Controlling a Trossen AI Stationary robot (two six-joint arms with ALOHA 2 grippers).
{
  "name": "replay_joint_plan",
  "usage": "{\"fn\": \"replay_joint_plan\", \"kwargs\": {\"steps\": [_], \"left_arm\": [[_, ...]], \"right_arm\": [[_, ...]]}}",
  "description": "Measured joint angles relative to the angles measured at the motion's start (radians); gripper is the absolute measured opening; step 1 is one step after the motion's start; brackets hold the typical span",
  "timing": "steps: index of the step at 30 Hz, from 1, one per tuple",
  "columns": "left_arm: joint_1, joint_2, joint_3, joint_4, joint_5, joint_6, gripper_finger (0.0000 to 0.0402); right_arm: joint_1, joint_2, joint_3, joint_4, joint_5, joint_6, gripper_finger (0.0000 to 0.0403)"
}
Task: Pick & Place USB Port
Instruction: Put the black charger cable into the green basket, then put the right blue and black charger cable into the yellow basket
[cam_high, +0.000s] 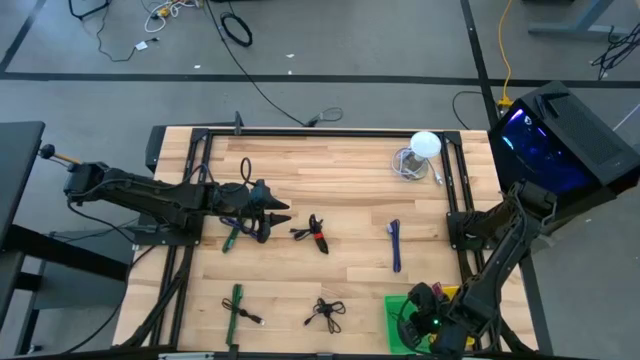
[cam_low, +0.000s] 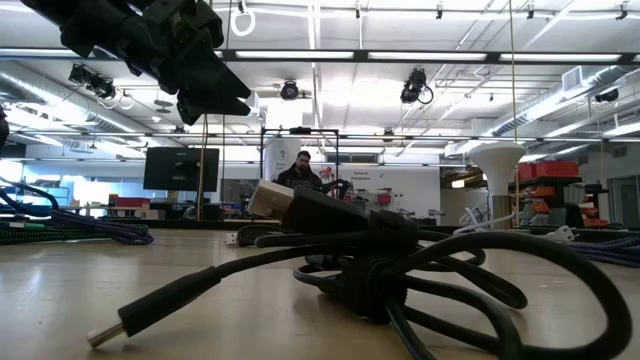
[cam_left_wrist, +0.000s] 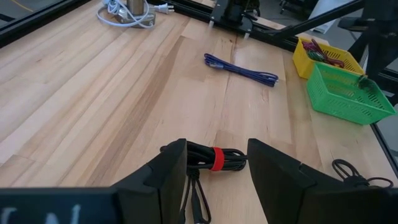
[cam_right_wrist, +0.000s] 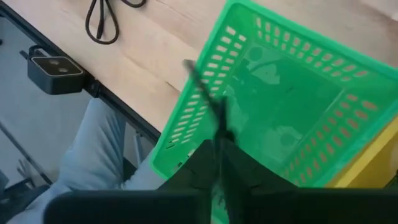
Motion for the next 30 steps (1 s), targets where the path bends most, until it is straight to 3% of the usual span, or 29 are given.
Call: {"fn": "replay_joint_plan", "kwargs": {"steps": [8,15,24,30], "left_arm": [[0.000,0.000,0.000,0.000,0.000,0.000,0.0177],[0.000,0.000,0.000,0.000,0.000,0.000,0.0177],[0.000,0.000,0.000,0.000,0.000,-0.016,0.0177],[0.000,0.000,0.000,0.000,0.000,-0.018,0.0177]], "right_arm": [[-0.005,0.000,0.000,-0.032,0.012,-0.030,0.0080],[-0.046,-0.013,0.000,-0.173,0.057,-0.117,0.0087],[-0.231,-0.050,-0.002,-0.374,0.023,-0.330,0.0099],[-0.381,-0.051,-0.101,-0.324,-0.053,-0.494,0.0129]]}}
